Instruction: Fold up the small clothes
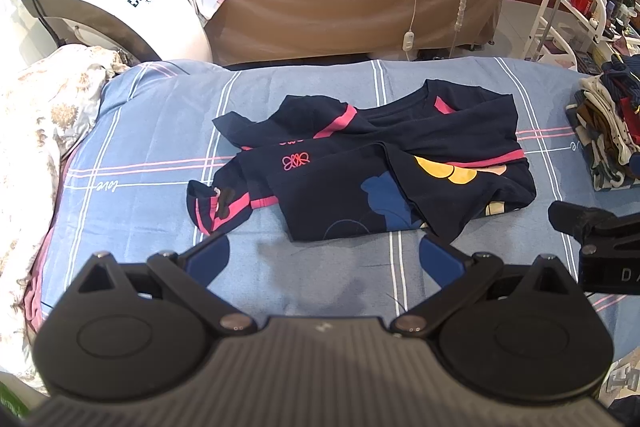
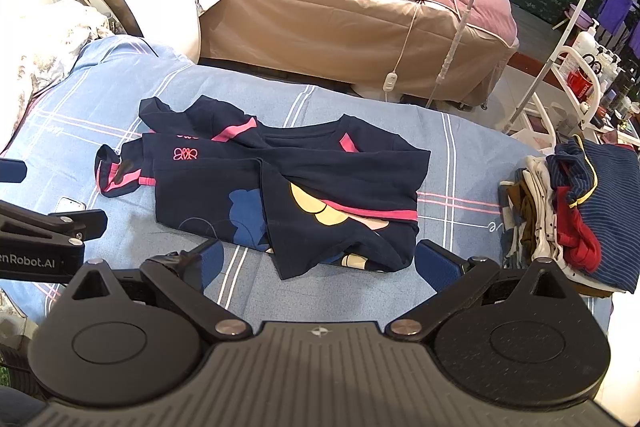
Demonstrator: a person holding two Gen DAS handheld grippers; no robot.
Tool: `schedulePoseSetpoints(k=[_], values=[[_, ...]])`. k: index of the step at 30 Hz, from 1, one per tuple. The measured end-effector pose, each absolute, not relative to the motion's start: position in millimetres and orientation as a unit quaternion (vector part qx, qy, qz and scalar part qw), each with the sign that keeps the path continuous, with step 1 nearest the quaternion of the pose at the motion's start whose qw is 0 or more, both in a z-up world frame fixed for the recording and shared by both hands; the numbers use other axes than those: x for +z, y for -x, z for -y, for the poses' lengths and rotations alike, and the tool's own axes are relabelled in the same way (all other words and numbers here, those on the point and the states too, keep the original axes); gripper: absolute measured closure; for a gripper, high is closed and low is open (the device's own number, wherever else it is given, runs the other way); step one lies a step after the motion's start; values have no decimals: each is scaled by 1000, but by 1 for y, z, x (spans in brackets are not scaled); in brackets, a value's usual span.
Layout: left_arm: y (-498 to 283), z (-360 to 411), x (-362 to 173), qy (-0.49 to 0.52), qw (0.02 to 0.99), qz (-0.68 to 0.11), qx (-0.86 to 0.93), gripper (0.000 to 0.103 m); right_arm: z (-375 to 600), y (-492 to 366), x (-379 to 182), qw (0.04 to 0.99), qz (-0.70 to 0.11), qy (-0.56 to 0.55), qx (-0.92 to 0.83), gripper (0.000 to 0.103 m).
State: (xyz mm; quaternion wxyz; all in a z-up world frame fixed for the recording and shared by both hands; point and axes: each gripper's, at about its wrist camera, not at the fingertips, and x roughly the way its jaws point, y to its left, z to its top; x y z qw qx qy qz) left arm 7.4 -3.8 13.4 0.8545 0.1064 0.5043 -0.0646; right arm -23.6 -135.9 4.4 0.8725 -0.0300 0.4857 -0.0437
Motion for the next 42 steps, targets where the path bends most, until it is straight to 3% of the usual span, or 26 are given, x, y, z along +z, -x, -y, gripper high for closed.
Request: schedulePoseSetpoints(k=[31, 42], values=[[-6, -4, -1, -82, 851, -514, -66, 0, 139, 26, 0, 883, -466, 35, -36, 0], [-8, -45, -104, -94, 858, -501, -60, 0, 154, 38, -85, 890, -453, -13, 42, 0]])
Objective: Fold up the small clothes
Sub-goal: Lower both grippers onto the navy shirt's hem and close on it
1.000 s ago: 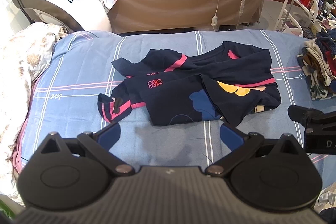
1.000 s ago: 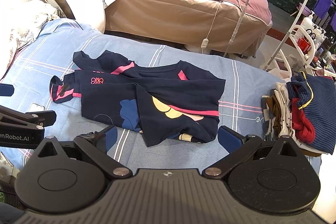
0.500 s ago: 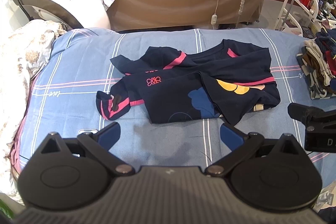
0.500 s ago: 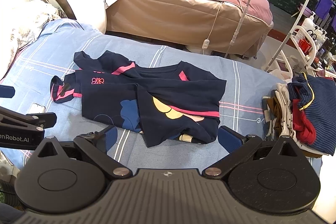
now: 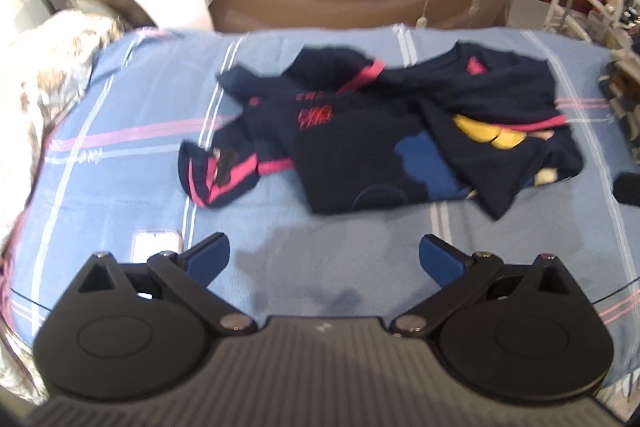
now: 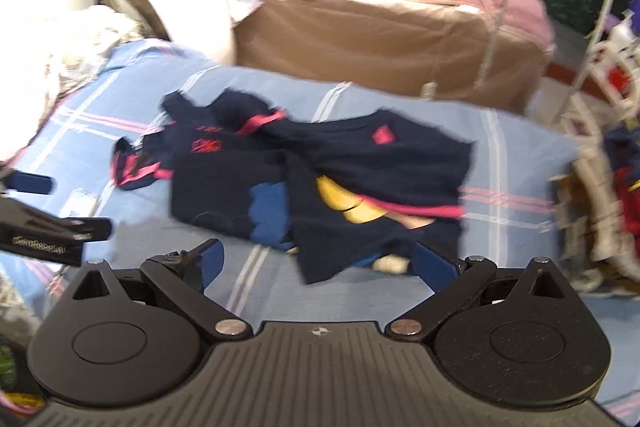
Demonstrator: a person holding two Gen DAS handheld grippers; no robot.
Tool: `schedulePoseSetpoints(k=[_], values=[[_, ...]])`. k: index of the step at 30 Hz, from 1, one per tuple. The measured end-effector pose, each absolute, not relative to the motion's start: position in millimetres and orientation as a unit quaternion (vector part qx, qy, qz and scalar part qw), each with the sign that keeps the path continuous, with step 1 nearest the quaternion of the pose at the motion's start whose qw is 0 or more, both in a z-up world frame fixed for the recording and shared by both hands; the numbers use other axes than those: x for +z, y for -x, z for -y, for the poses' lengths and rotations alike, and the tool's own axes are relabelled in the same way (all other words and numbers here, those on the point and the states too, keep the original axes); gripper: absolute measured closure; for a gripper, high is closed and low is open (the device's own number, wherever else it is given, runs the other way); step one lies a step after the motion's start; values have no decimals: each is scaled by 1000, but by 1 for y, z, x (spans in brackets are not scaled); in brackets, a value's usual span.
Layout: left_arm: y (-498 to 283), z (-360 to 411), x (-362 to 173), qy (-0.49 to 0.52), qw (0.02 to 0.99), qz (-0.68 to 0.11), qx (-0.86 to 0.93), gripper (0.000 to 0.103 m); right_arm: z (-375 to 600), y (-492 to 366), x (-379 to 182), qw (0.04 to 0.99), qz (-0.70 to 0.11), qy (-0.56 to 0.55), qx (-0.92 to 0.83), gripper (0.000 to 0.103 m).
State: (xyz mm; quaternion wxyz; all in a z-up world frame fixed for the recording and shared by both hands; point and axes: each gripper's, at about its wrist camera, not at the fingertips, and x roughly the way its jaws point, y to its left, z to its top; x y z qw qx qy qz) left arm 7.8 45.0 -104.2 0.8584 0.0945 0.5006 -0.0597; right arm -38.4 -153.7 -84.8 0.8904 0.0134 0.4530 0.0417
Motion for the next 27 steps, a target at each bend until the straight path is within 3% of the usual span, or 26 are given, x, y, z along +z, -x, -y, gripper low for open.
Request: schedulePoseSetpoints(k=[7, 10, 11, 16, 19, 23, 27], values=[[-36, -66, -165, -73, 867, -483, -97, 0, 136, 25, -150, 893, -441, 39, 83, 0], [-62, -70, -186, -83, 864, -486, -102, 8, 138, 9, -175, 889, -449, 47, 80, 0], [-71, -70, -192, -88, 863, -486, -104, 10, 137, 3, -183, 887, -452, 52, 74, 11], [-108, -69, -213, -99, 866, -474, -124, 13, 136, -10, -199, 890, -449, 50, 55, 12], [-134, -71, -222, -76, 862, -484, -132, 22, 131, -18, -211, 887, -453, 71, 54, 12], [-158, -69, -232, -71, 853, -498, -138, 43, 127, -24, -222, 884, -457, 81, 50, 16], [-170, -68, -238, -66, 852, -500, -140, 48, 124, -24, -230, 881, -461, 93, 51, 22]])
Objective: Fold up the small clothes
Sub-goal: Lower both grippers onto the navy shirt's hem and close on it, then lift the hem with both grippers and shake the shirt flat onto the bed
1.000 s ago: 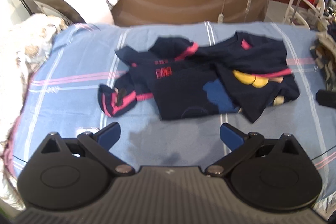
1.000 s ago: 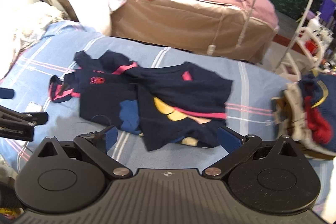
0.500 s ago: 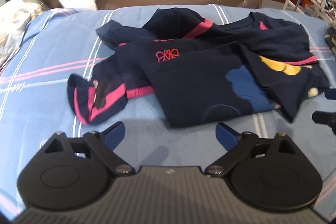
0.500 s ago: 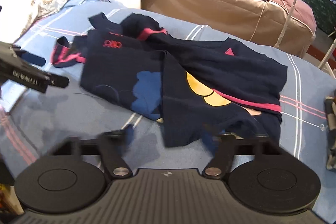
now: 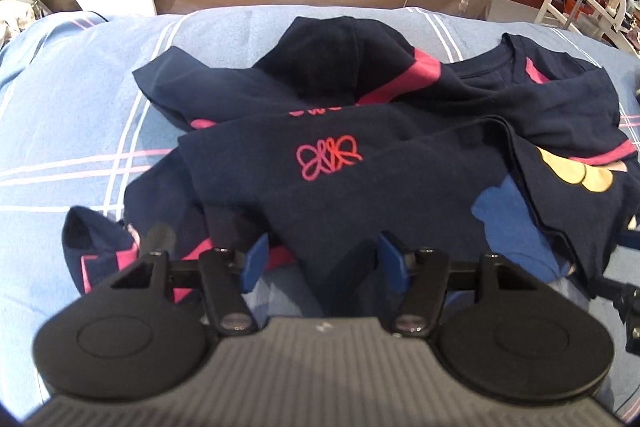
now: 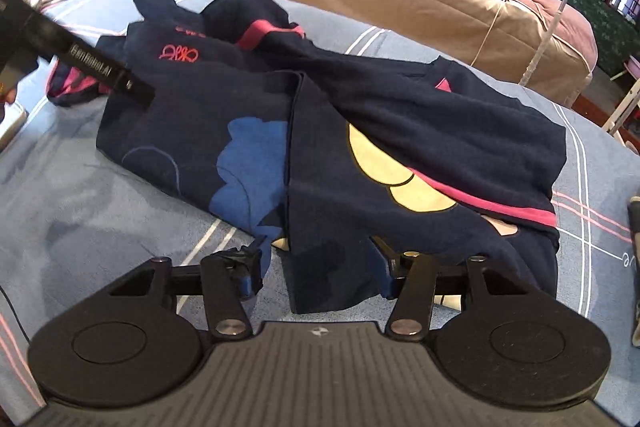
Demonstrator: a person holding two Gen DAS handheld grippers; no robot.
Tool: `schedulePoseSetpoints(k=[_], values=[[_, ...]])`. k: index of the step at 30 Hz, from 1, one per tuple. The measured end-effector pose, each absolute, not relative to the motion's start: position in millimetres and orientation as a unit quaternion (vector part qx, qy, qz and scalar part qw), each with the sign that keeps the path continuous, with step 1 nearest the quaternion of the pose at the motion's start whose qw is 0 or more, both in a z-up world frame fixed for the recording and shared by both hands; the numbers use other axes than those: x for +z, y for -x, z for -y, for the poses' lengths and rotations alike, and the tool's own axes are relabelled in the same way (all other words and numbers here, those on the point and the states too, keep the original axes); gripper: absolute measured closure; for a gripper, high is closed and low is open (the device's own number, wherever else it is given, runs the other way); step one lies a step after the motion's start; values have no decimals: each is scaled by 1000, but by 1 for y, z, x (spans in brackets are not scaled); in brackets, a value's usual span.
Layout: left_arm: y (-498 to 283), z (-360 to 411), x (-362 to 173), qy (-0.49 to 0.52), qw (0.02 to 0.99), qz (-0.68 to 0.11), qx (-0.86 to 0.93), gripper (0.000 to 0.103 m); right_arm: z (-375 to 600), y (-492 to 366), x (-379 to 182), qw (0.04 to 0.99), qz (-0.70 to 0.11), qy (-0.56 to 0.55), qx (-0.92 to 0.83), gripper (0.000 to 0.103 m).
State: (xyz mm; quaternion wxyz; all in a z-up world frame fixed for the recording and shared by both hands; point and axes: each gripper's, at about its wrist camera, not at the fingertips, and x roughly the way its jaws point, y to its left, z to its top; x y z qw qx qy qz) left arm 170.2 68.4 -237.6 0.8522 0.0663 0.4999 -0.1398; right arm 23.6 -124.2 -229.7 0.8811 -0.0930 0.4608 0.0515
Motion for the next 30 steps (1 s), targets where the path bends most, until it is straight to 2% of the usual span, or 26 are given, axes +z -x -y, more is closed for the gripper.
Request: schedulePoseSetpoints(k=[2, 4, 6, 8, 11, 13, 15, 18, 25, 30], values=[[-175, -70, -240, -59, 852, -498, -150, 65, 123, -24, -235, 877, -466, 100, 53, 30], [-179, -72, -242, -52, 849, -502, -154, 67, 122, -24, -239, 874, -473, 101, 53, 35], [-182, -73, -244, -43, 848, -504, -159, 75, 121, -23, -242, 873, -475, 103, 50, 40], [-183, -74, -244, -34, 847, -504, -165, 88, 119, -22, -246, 870, -477, 118, 41, 44], [-183, -69, -246, -41, 845, -503, -175, 95, 117, -22, -256, 864, -484, 136, 38, 45], [-183, -65, -247, -48, 846, -500, -178, 97, 116, -21, -258, 864, -480, 147, 43, 50], [-184, -66, -248, -38, 847, -500, -176, 97, 116, -22, -256, 863, -480, 150, 52, 80], [-182, -72, -240, -29, 851, -492, -184, 98, 123, -21, -245, 866, -481, 129, 43, 88], [-153, -85, -193, -21, 854, -461, -241, 98, 143, 3, -193, 874, -475, 90, 52, 94], [-103, -88, -168, -71, 834, -450, -311, 98, 167, 31, -148, 868, -480, 98, 81, 94]])
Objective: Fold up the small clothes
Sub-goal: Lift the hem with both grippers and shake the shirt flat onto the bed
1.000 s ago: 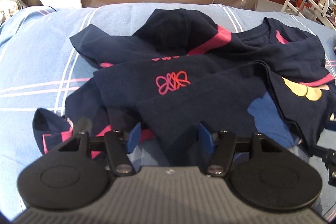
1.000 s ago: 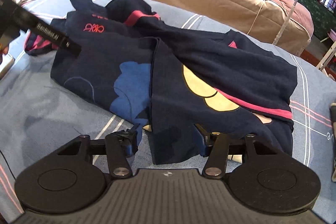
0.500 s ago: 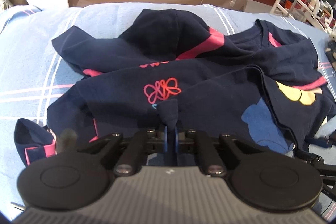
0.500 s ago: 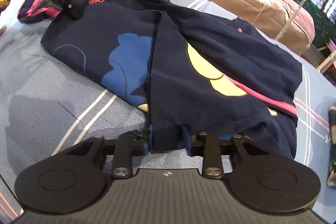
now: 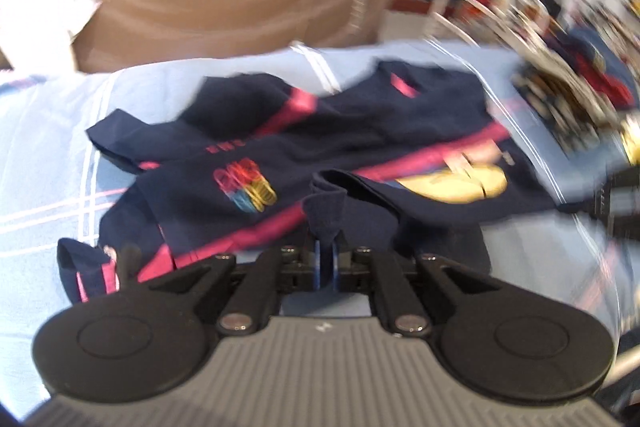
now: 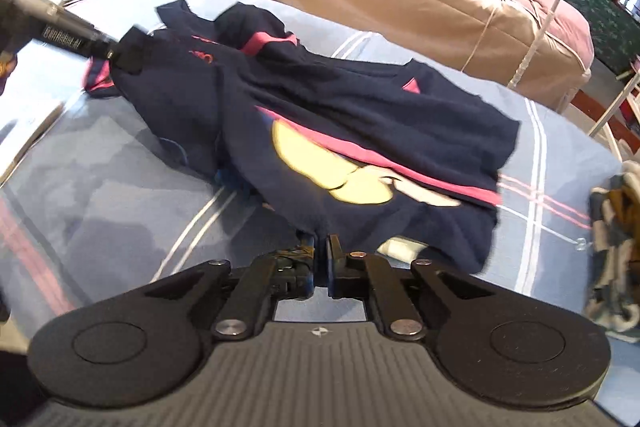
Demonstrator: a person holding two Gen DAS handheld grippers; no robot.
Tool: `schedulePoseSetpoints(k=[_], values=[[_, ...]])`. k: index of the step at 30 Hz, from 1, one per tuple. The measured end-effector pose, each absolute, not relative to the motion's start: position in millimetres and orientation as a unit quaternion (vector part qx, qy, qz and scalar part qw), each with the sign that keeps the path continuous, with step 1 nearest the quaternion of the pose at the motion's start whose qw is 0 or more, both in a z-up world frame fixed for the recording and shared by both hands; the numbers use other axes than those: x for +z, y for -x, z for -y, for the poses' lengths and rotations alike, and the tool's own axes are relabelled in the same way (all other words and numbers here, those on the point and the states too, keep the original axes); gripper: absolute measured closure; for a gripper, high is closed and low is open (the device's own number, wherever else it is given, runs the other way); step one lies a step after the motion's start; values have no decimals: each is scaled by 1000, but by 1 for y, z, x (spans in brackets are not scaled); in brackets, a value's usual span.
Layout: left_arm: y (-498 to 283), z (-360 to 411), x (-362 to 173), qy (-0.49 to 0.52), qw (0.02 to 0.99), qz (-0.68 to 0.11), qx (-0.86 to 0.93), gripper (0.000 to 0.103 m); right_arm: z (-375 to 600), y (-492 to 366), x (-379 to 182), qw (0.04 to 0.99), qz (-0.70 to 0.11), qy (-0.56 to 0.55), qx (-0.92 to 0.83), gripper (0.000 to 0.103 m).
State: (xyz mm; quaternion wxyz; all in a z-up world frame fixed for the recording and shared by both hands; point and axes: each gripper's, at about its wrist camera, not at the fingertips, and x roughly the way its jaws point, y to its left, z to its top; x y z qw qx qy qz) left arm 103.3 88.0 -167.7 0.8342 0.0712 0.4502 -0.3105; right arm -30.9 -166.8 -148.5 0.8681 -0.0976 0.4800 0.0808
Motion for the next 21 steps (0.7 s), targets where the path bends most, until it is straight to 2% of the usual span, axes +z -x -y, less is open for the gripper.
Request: schedulePoseSetpoints(k=[6, 13, 21], values=[[-31, -98, -172, -130, 793, -481, -351, 98, 197, 82, -124, 844, -512, 118, 107, 95], [37, -96, -201, -176, 765, -508, -355, 98, 216, 131, -168, 808, -566, 116, 120, 96], [49, -110, -224, -204, 752, -534, -330, 98, 234, 141, -193, 799, -581, 97, 117, 103]])
